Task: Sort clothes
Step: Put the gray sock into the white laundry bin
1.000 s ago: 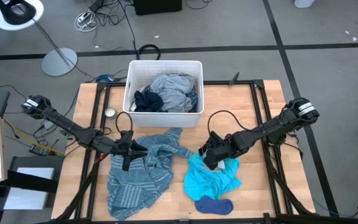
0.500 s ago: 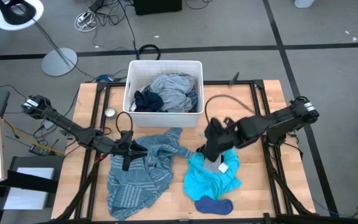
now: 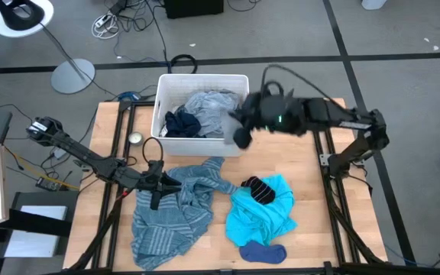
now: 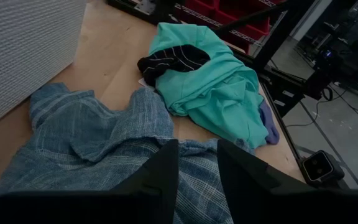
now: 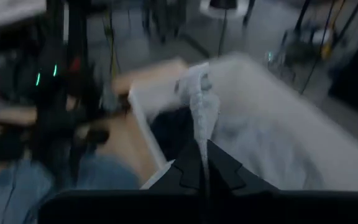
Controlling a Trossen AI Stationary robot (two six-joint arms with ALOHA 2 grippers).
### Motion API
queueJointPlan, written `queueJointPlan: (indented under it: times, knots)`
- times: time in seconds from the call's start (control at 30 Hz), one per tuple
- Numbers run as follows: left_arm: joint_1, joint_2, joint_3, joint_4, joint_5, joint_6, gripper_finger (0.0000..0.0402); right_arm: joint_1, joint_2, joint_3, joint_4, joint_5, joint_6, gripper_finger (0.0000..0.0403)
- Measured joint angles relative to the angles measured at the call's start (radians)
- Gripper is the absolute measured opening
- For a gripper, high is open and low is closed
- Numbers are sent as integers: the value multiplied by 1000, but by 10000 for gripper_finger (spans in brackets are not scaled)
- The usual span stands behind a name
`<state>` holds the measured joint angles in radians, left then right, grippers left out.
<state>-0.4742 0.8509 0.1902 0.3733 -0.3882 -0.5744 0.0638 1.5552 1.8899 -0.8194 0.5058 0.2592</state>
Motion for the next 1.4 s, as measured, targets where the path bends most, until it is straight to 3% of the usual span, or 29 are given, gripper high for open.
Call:
queueJointPlan:
  times: [0.17,0.33,0.53,0.63,0.83,1.03,1.17,1.4]
  knots:
    - [0,0,0,0,0,17,117,-141,0,12,238,-29,-143,2]
    - [0,0,0,-2,0,22,117,-254,41,10,304,11,-200,4]
    - [1,0,0,-6,-1,24,117,-313,153,6,299,-172,-200,7]
    - [1,0,0,-6,-2,24,117,-311,225,6,293,-214,-200,8]
    - [1,0,0,-9,-3,24,117,-299,359,6,143,-215,-186,8]
    - [1,0,0,-10,-3,24,117,-314,411,6,-85,-233,-29,36]
    - [1,0,0,-13,-3,24,117,-314,385,6,-178,-239,3,74]
    - [1,0,0,-12,-3,23,117,-300,237,6,-192,-240,13,134]
